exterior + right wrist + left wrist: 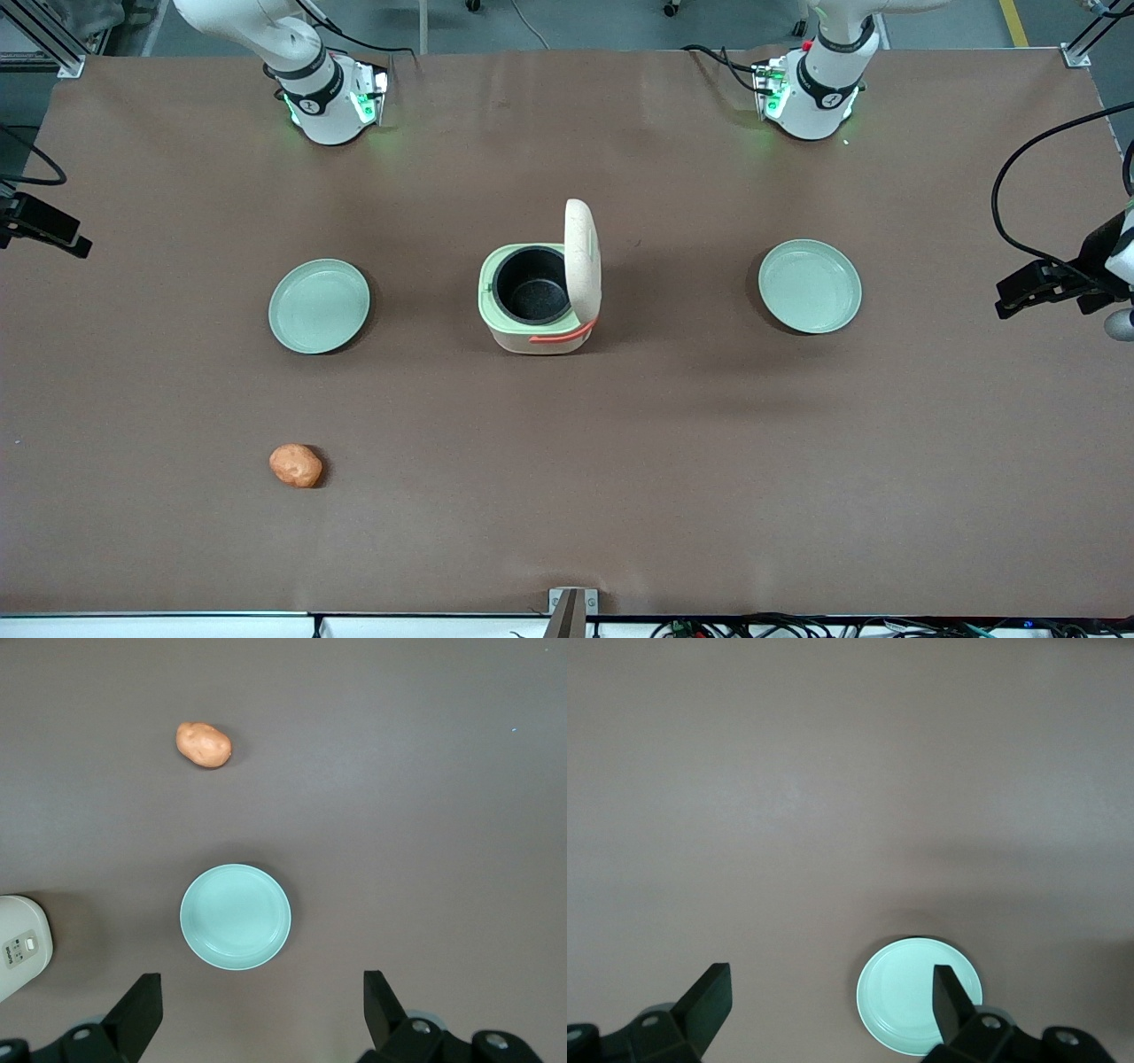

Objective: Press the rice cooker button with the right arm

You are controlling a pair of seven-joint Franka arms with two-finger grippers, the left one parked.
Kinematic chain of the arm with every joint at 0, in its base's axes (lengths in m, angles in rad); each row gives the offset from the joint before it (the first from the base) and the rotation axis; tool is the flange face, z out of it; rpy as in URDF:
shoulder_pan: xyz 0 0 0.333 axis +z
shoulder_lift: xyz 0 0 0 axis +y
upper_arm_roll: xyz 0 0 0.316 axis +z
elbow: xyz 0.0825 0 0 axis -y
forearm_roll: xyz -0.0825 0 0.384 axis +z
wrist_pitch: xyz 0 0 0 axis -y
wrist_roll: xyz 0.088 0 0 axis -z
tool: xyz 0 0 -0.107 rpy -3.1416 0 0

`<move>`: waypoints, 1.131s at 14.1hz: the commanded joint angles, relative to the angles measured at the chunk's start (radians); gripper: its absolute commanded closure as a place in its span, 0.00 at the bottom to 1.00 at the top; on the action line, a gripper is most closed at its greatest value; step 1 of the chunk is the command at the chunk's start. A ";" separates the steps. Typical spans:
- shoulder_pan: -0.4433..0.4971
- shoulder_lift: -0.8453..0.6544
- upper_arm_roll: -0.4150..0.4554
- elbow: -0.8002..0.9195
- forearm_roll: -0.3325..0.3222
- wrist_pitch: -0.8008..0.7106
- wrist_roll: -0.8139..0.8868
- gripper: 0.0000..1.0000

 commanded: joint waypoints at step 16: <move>-0.365 -0.161 0.390 -0.194 -0.012 0.110 -0.051 0.00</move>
